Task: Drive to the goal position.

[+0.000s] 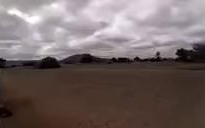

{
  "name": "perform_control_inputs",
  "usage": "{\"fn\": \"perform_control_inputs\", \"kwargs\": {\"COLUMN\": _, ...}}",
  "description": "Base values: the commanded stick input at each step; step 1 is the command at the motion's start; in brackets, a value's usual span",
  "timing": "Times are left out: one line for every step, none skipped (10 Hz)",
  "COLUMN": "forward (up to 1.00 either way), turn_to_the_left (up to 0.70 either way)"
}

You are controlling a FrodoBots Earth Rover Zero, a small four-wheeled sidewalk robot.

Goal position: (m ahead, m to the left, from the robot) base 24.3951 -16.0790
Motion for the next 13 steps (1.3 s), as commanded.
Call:
{"fn": "perform_control_inputs", "kwargs": {"forward": 0.00, "turn_to_the_left": -0.10}}
{"fn": "perform_control_inputs", "kwargs": {"forward": 0.00, "turn_to_the_left": 0.00}}
{"fn": "perform_control_inputs", "kwargs": {"forward": 0.00, "turn_to_the_left": 0.00}}
{"fn": "perform_control_inputs", "kwargs": {"forward": 0.00, "turn_to_the_left": 0.00}}
{"fn": "perform_control_inputs", "kwargs": {"forward": 0.00, "turn_to_the_left": 0.00}}
{"fn": "perform_control_inputs", "kwargs": {"forward": 0.17, "turn_to_the_left": 0.00}}
{"fn": "perform_control_inputs", "kwargs": {"forward": 0.38, "turn_to_the_left": 0.00}}
{"fn": "perform_control_inputs", "kwargs": {"forward": 0.45, "turn_to_the_left": 0.00}}
{"fn": "perform_control_inputs", "kwargs": {"forward": 0.45, "turn_to_the_left": 0.00}}
{"fn": "perform_control_inputs", "kwargs": {"forward": 0.45, "turn_to_the_left": 0.00}}
{"fn": "perform_control_inputs", "kwargs": {"forward": 0.45, "turn_to_the_left": 0.00}}
{"fn": "perform_control_inputs", "kwargs": {"forward": 0.45, "turn_to_the_left": 0.00}}
{"fn": "perform_control_inputs", "kwargs": {"forward": 0.45, "turn_to_the_left": 0.00}}
